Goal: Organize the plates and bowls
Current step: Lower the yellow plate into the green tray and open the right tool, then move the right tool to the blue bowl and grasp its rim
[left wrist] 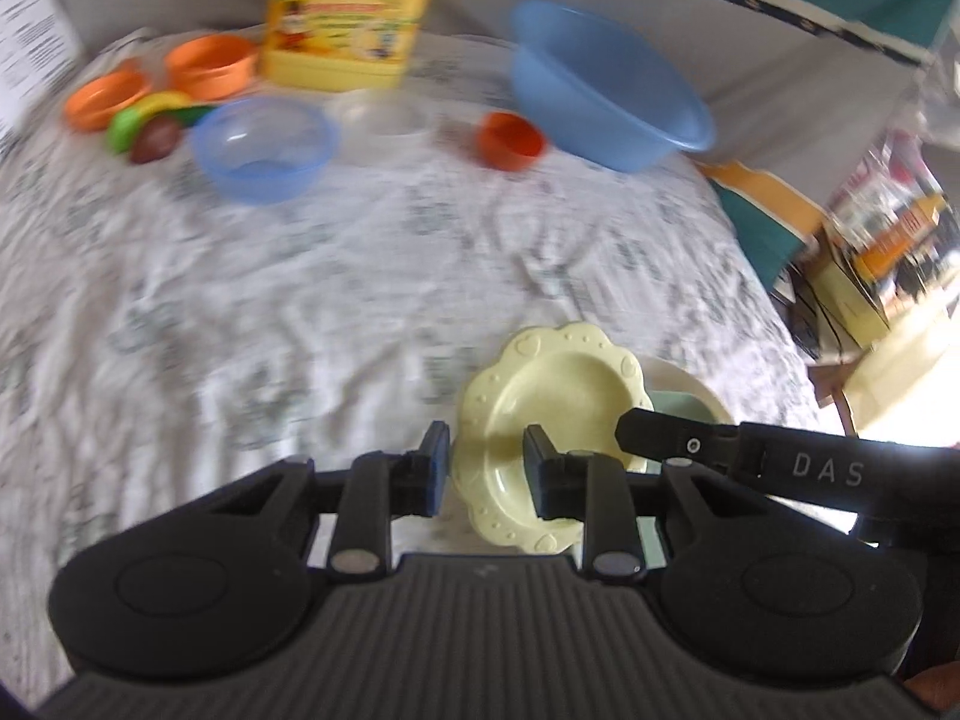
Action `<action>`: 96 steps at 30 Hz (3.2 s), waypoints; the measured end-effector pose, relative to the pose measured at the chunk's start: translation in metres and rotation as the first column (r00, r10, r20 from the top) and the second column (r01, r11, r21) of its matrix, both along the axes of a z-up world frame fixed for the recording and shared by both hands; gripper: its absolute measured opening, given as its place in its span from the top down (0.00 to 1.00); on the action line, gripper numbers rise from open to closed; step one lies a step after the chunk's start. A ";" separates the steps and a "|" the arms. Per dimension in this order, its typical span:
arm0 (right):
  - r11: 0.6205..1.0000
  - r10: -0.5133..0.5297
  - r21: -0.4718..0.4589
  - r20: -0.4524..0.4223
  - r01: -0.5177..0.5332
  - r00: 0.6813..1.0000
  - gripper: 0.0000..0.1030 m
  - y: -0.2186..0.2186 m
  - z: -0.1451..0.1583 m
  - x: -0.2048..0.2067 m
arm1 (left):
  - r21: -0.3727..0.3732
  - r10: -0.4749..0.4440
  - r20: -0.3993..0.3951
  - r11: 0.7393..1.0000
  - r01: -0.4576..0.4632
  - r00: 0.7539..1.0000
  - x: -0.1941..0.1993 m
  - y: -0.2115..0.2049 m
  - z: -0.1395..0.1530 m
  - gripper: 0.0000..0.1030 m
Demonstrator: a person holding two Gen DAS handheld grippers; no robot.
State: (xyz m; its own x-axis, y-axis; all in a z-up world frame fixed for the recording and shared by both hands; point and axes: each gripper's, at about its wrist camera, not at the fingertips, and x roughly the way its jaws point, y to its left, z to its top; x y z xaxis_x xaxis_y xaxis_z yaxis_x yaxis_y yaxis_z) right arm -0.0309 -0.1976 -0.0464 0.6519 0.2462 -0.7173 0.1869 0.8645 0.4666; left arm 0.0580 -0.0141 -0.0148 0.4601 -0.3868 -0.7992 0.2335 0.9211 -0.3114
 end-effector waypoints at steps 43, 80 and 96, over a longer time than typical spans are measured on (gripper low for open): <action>0.973 -0.221 -0.055 0.027 0.222 0.975 0.11 -0.088 -0.026 -0.050 | 0.107 -0.092 0.013 0.990 0.090 0.996 0.006 -0.083 -0.011 0.10; 0.982 0.020 -0.188 0.019 -0.016 1.000 0.00 0.044 0.001 0.041 | 0.141 0.163 0.122 0.974 -0.179 0.979 0.027 0.092 -0.018 0.00; 0.995 0.076 -0.056 -0.015 -0.077 0.997 0.00 0.072 -0.005 0.152 | 0.181 0.311 0.195 0.921 -0.346 0.930 0.123 0.157 -0.011 0.00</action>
State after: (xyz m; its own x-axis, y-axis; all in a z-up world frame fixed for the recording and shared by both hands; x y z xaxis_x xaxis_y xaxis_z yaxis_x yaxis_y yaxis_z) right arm 0.1208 -0.1259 -0.0512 0.6236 0.2542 -0.7393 0.1245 0.9013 0.4149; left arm 0.1815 0.1431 -0.0255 0.6605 -0.0246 -0.7504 -0.0633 0.9941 -0.0883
